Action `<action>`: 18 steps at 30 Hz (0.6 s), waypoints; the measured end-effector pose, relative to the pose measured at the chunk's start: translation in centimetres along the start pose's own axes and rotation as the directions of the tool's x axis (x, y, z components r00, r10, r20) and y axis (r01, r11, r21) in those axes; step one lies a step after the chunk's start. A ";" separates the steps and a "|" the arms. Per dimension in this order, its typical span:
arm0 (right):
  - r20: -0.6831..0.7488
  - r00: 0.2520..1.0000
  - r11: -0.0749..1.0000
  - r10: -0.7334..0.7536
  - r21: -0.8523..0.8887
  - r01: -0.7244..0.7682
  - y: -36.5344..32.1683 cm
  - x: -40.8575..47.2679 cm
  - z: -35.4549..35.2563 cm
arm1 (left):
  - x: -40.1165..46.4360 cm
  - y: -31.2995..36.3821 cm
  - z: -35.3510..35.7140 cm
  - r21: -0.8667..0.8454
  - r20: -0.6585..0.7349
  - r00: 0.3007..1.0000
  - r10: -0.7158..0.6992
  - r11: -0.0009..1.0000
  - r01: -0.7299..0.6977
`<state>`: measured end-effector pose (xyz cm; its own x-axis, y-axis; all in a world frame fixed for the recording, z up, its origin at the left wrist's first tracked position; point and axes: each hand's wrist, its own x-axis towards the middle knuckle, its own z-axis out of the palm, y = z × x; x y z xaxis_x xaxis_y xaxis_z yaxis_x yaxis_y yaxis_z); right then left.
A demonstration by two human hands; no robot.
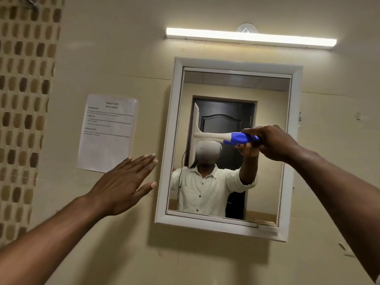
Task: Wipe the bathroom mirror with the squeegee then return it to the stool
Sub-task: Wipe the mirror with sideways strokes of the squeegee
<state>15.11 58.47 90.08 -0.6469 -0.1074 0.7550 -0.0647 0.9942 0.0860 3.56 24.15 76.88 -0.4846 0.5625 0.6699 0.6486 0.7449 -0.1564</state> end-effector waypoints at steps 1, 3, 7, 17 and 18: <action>0.000 1.000 1.000 0.015 -0.003 -0.015 0.4 -0.4 -0.3 | 0.2 0.4 0.1 -0.011 -0.003 1.000 0.010 1.000 -0.010; 0.004 0.999 0.999 0.043 -0.007 -0.043 1.4 -1.3 -0.9 | 0.7 1.3 0.4 -0.023 -0.007 1.000 0.030 0.999 -0.030; 0.022 0.994 0.993 0.112 -0.049 -0.110 3.6 -3.0 -2.5 | 1.8 3.0 0.9 -0.036 -0.012 0.998 0.054 0.998 -0.054; 0.034 0.963 0.957 0.268 -0.122 -0.262 9.3 -7.8 -6.5 | 4.3 7.0 2.2 -0.122 -0.049 0.989 0.143 0.981 -0.148; 0.033 0.959 0.952 0.283 -0.128 -0.277 9.9 -8.3 -6.9 | 4.5 7.3 2.4 -0.126 -0.050 0.987 0.151 0.980 -0.156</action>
<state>25.13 69.15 89.15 -0.6637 0.1787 0.7263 0.2145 0.9757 -0.0441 4.74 33.02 77.04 -0.3512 0.6499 0.6740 0.7849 0.5969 -0.1666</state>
